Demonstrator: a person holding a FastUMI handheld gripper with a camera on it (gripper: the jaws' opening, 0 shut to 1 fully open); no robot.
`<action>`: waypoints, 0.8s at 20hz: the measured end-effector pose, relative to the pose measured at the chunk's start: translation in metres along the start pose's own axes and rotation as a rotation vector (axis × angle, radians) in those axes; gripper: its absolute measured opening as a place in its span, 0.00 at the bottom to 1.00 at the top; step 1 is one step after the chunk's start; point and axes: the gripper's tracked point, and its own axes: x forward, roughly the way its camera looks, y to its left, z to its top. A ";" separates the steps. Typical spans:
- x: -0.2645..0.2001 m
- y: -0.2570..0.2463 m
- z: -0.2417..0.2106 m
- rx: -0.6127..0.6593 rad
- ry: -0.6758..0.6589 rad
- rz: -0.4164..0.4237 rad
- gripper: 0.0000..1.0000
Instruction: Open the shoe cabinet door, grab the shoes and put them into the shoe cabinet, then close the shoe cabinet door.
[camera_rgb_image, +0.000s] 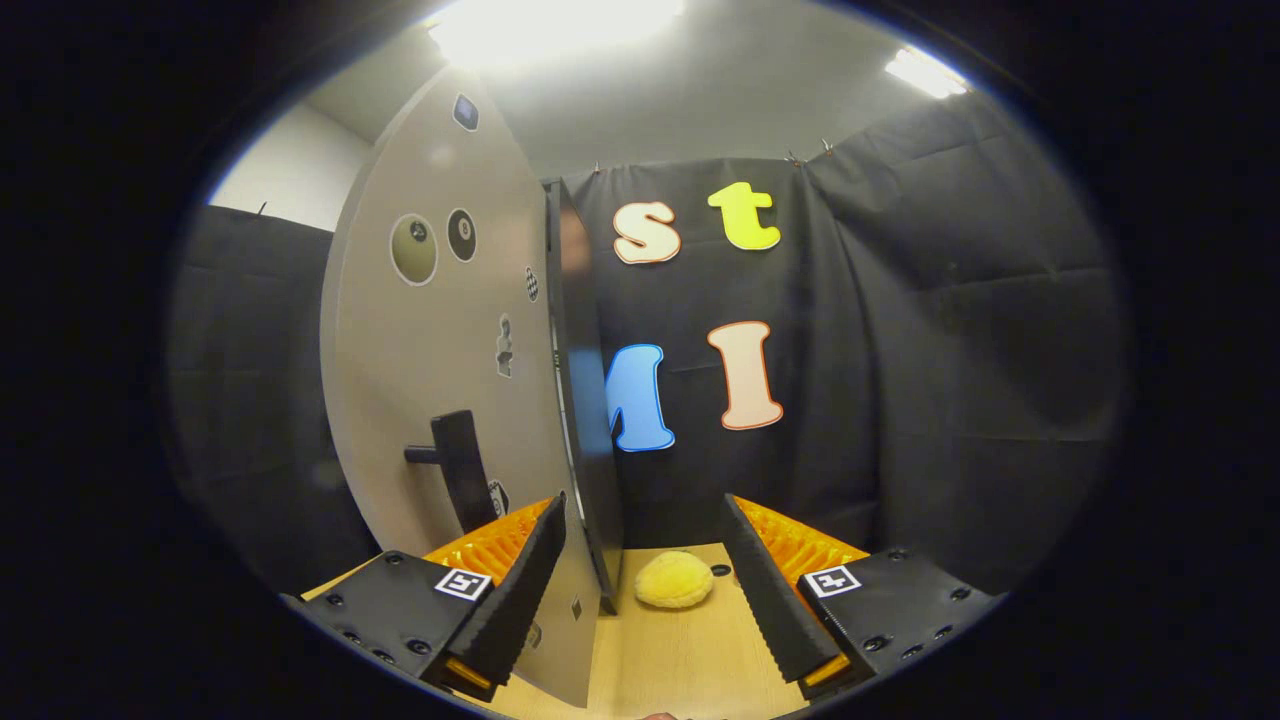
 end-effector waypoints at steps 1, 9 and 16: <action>-0.002 0.007 -0.004 -0.002 0.004 0.002 0.97; -0.012 0.017 -0.005 -0.058 0.026 -0.158 0.96; -0.017 0.072 -0.015 0.001 0.036 -0.176 0.96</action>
